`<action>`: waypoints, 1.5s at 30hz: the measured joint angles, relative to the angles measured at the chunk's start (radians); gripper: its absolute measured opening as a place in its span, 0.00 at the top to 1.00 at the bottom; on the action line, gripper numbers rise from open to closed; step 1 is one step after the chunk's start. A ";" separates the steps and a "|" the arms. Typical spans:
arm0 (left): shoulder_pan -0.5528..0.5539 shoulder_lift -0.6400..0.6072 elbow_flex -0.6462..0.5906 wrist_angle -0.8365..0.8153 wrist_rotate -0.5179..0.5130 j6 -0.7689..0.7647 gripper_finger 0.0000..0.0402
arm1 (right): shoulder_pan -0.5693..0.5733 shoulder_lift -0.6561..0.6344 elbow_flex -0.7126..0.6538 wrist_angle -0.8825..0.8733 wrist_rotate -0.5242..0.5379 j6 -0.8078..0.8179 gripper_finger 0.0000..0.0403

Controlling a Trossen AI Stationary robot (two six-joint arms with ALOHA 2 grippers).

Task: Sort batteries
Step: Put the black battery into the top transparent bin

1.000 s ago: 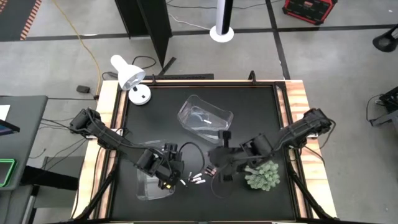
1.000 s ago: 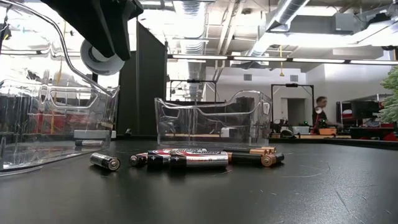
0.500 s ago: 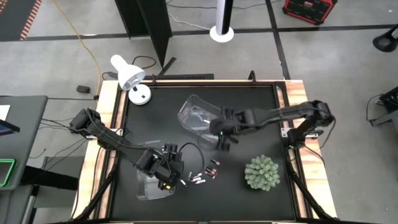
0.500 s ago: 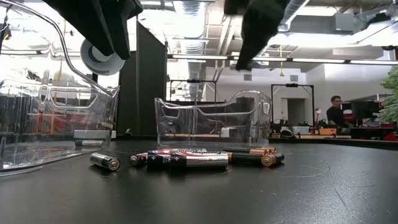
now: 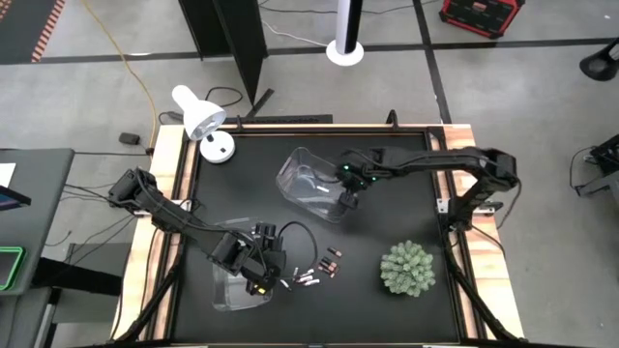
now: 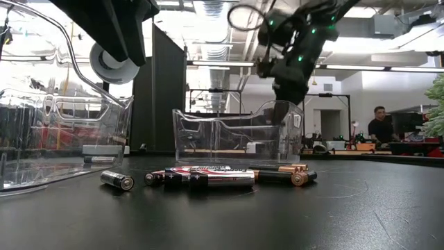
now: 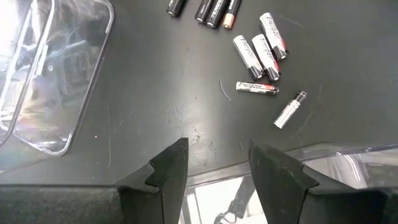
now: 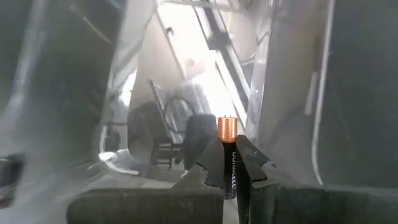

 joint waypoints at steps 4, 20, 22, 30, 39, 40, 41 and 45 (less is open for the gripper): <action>0.000 0.000 0.000 0.000 -0.011 -0.013 0.60 | -0.016 0.071 0.000 -0.002 -0.004 0.029 0.96; 0.000 0.000 0.000 0.002 -0.020 -0.048 0.60 | -0.033 0.118 0.000 0.000 -0.002 0.095 0.89; 0.000 0.000 0.000 0.003 -0.021 -0.051 0.60 | -0.033 0.109 -0.002 -0.001 -0.001 0.098 0.84; 0.000 0.000 0.000 0.004 -0.021 -0.073 0.60 | -0.034 0.102 -0.003 -0.012 0.029 0.105 0.69; 0.000 0.000 0.000 0.007 -0.021 -0.077 0.60 | -0.012 0.101 -0.002 0.010 0.049 0.070 0.59; 0.000 0.000 0.000 0.010 -0.020 -0.077 0.60 | -0.006 0.101 0.003 0.010 0.058 0.060 0.59; 0.000 0.000 0.000 0.011 -0.020 -0.077 0.60 | -0.001 0.101 0.010 0.010 0.070 0.048 0.59; 0.000 0.000 0.000 0.012 -0.020 -0.077 0.60 | 0.024 0.100 0.055 0.012 0.121 0.003 0.59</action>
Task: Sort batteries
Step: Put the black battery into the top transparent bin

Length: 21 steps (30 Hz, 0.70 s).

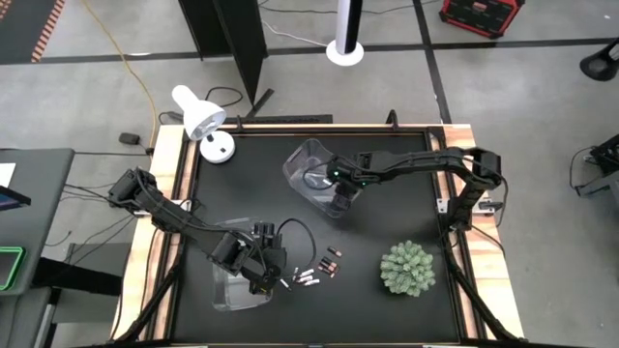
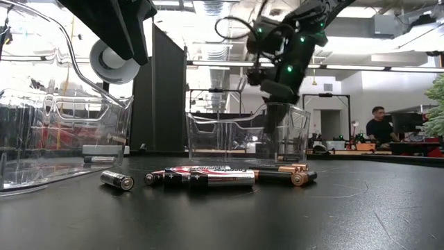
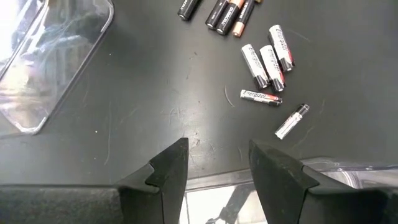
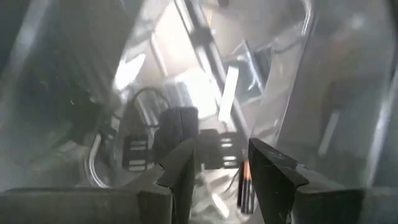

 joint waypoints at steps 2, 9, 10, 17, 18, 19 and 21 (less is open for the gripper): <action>0.000 0.000 0.000 0.000 0.000 -0.001 0.60 | 0.012 0.000 0.029 -0.001 0.012 -0.023 0.59; 0.002 0.000 0.000 0.000 0.000 0.000 0.60 | 0.072 -0.013 0.145 -0.030 0.014 -0.126 0.59; 0.005 0.000 0.000 -0.001 0.000 0.001 0.60 | 0.088 -0.022 0.155 -0.028 0.015 -0.154 0.59; 0.035 0.000 0.000 0.000 -0.002 0.001 0.60 | 0.243 -0.135 0.164 -0.002 0.015 -0.271 0.59; 0.041 0.000 0.000 0.000 -0.005 0.001 0.60 | 0.265 -0.146 0.164 -0.003 0.015 -0.262 0.59; 0.046 0.000 0.000 -0.001 -0.006 0.001 0.60 | 0.288 -0.156 0.164 -0.009 0.015 -0.254 0.59; 0.058 0.000 0.000 0.000 -0.008 0.003 0.60 | 0.333 -0.163 0.164 -0.045 0.015 -0.235 0.59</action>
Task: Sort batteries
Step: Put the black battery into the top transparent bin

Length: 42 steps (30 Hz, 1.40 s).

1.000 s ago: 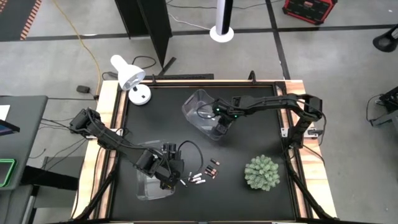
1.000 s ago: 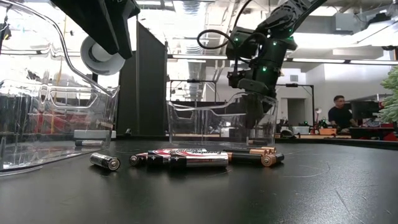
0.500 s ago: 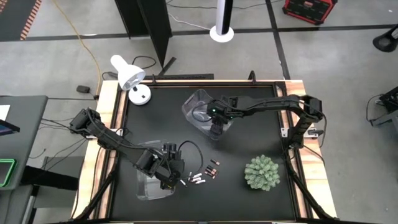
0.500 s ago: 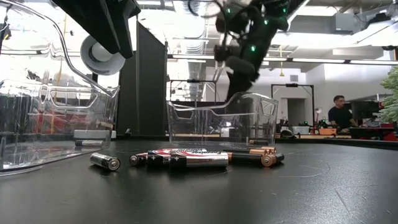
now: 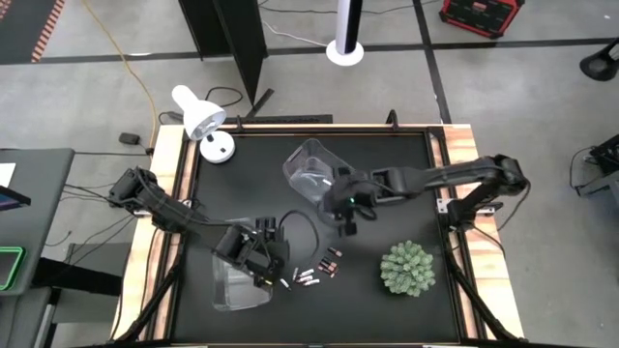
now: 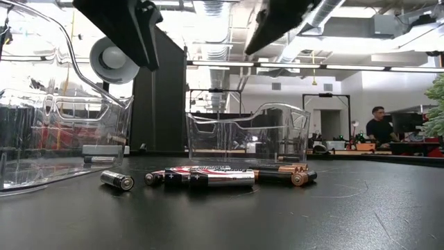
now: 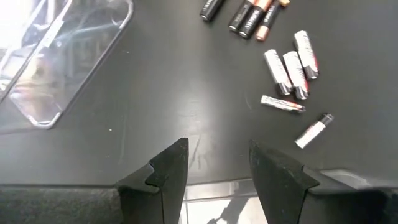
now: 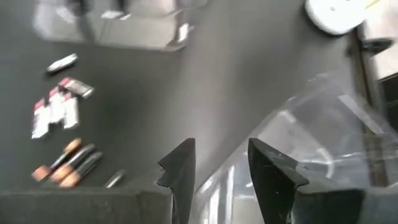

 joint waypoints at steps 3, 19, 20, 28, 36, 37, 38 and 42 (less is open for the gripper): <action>0.015 0.000 0.000 -0.001 -0.001 0.002 0.60 | 0.068 0.012 0.000 -0.069 0.000 0.064 0.59; 0.014 0.000 0.000 -0.013 -0.024 -0.052 0.60 | 0.267 0.218 -0.085 -0.086 0.041 0.555 0.59; 0.012 0.000 0.000 -0.013 -0.025 -0.059 0.60 | 0.267 0.235 -0.085 -0.085 0.045 0.570 0.59; -0.017 0.000 0.000 -0.052 -0.060 -0.129 0.60 | 0.258 0.333 -0.085 -0.016 0.050 0.652 0.59; -0.042 0.000 0.000 -0.079 -0.077 -0.163 0.60 | 0.235 0.366 -0.085 -0.008 0.078 0.705 0.59; -0.045 0.000 0.000 -0.079 -0.078 -0.163 0.60 | 0.235 0.377 -0.085 -0.003 0.079 0.711 0.59; -0.048 0.000 0.000 -0.079 -0.079 -0.163 0.60 | 0.233 0.382 -0.085 -0.001 0.079 0.720 0.59; -0.057 0.000 0.000 -0.075 -0.087 -0.157 0.60 | 0.230 0.408 -0.083 0.001 0.084 0.752 0.59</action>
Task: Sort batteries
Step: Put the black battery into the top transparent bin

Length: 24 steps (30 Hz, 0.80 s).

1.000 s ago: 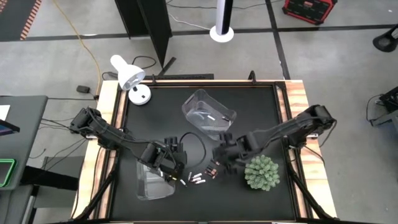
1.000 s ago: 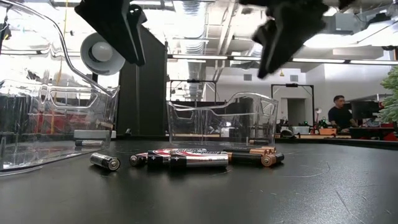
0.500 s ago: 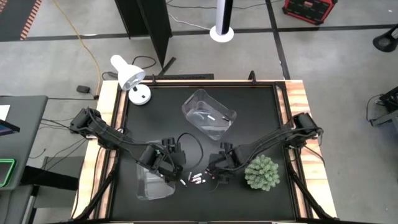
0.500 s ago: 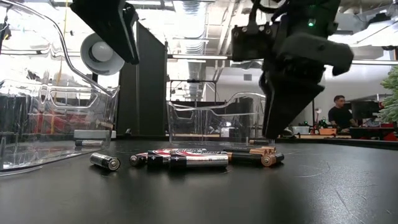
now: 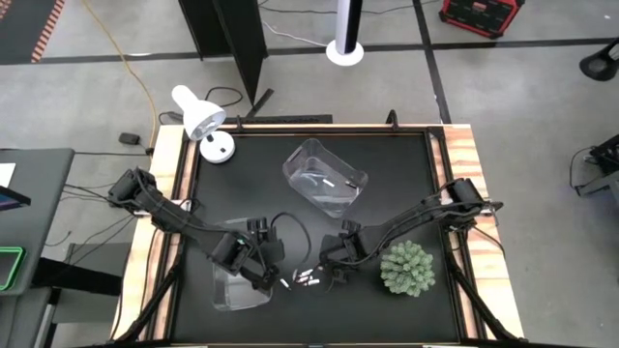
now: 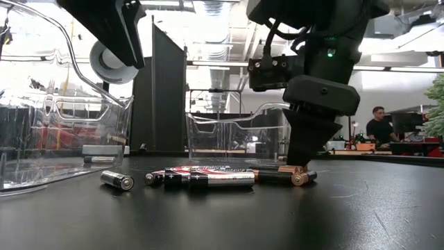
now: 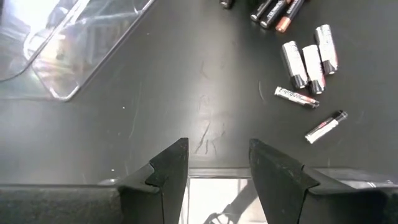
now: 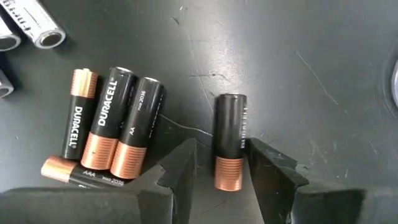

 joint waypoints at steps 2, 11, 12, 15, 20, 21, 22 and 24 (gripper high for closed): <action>-0.001 0.000 0.000 0.002 0.000 0.012 0.60 | 0.000 0.001 0.000 0.001 0.002 0.001 0.60; 0.000 0.000 0.000 0.089 -0.002 0.104 0.60 | -0.006 0.002 0.000 0.003 0.001 0.001 0.80; 0.000 0.000 0.000 0.092 -0.002 0.109 0.60 | -0.007 0.002 0.000 0.003 0.001 0.001 0.83; 0.000 0.000 0.000 0.093 -0.002 0.115 0.60 | -0.007 0.002 0.000 0.002 0.001 0.001 0.89; 0.000 0.000 0.000 0.093 -0.002 0.114 0.60 | -0.007 0.000 0.000 0.001 -0.006 0.001 0.94; 0.000 0.000 0.000 0.093 -0.002 0.114 0.60 | -0.007 -0.003 0.000 0.000 -0.006 0.000 0.94; 0.000 0.000 0.000 0.093 -0.002 0.114 0.60 | -0.007 -0.004 -0.001 0.000 -0.008 0.000 0.94; 0.000 0.000 0.000 0.093 -0.002 0.114 0.60 | -0.007 -0.012 -0.002 -0.002 -0.009 -0.004 0.95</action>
